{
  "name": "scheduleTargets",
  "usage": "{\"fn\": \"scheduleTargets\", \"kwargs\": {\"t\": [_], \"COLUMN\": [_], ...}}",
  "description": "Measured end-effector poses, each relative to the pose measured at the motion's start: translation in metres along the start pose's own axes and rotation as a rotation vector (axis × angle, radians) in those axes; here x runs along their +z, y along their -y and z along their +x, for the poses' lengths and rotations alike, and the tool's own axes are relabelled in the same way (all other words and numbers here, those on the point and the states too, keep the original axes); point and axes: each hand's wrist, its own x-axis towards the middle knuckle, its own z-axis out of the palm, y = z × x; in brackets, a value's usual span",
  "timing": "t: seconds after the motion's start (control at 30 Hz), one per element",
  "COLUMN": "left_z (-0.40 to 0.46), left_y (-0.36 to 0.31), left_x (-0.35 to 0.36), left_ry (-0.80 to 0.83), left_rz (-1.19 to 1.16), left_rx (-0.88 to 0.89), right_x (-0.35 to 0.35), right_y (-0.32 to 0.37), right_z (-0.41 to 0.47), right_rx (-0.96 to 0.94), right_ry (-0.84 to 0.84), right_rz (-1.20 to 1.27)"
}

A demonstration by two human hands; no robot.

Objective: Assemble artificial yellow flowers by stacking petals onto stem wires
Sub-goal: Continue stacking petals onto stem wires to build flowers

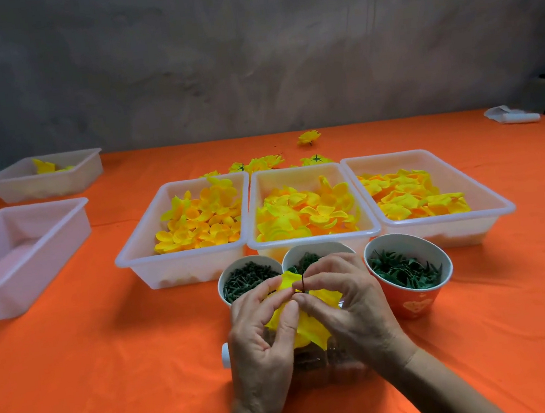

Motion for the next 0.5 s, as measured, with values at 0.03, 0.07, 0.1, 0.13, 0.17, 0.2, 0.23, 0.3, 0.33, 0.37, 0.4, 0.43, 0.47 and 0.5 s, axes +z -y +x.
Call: {"fn": "scheduleTargets", "kwargs": {"t": [0.03, 0.07, 0.1, 0.13, 0.17, 0.2, 0.23, 0.3, 0.33, 0.37, 0.4, 0.43, 0.47, 0.5], "left_z": [-0.002, -0.003, -0.002, -0.001, 0.002, 0.006, 0.011, 0.02, 0.024, 0.027, 0.029, 0.031, 0.032, 0.033], "left_y": [-0.001, -0.002, -0.004, -0.006, -0.009, -0.012, -0.015, -0.02, -0.023, -0.024, -0.025, -0.025, -0.025, -0.024], "left_x": [0.0, 0.001, 0.001, 0.002, 0.002, 0.003, 0.003, 0.005, 0.006, 0.007, 0.007, 0.008, 0.008, 0.008], "left_ry": [-0.005, -0.012, -0.021, -0.03, -0.034, -0.031, -0.024, -0.022, -0.026, -0.028, -0.023, -0.014, -0.004, 0.009], "left_rz": [-0.005, -0.011, -0.015, -0.015, -0.01, 0.0, 0.012, 0.042, 0.061, 0.077, 0.092, 0.107, 0.122, 0.135], "left_rx": [-0.016, -0.026, -0.028, -0.019, 0.005, 0.042, 0.082, 0.139, 0.151, 0.152, 0.145, 0.137, 0.131, 0.128], "right_x": [0.001, 0.002, 0.003, 0.004, 0.004, 0.004, 0.004, 0.004, 0.003, 0.003, 0.003, 0.004, 0.004, 0.005], "right_y": [-0.001, -0.001, -0.002, -0.002, -0.002, -0.003, -0.003, -0.005, -0.006, -0.007, -0.007, -0.007, -0.007, -0.008], "right_z": [0.0, -0.001, 0.0, -0.001, -0.001, -0.001, -0.001, -0.001, -0.001, 0.0, 0.0, -0.001, -0.001, -0.001], "right_rx": [0.005, 0.006, 0.008, 0.013, 0.019, 0.022, 0.022, 0.021, 0.022, 0.023, 0.025, 0.027, 0.033, 0.041], "right_ry": [0.003, -0.001, -0.008, -0.016, -0.021, -0.024, -0.024, -0.012, -0.004, 0.002, 0.004, 0.0, -0.008, -0.021], "right_rz": [-0.002, -0.002, 0.003, 0.013, 0.028, 0.042, 0.055, 0.084, 0.103, 0.119, 0.134, 0.146, 0.16, 0.178]}}
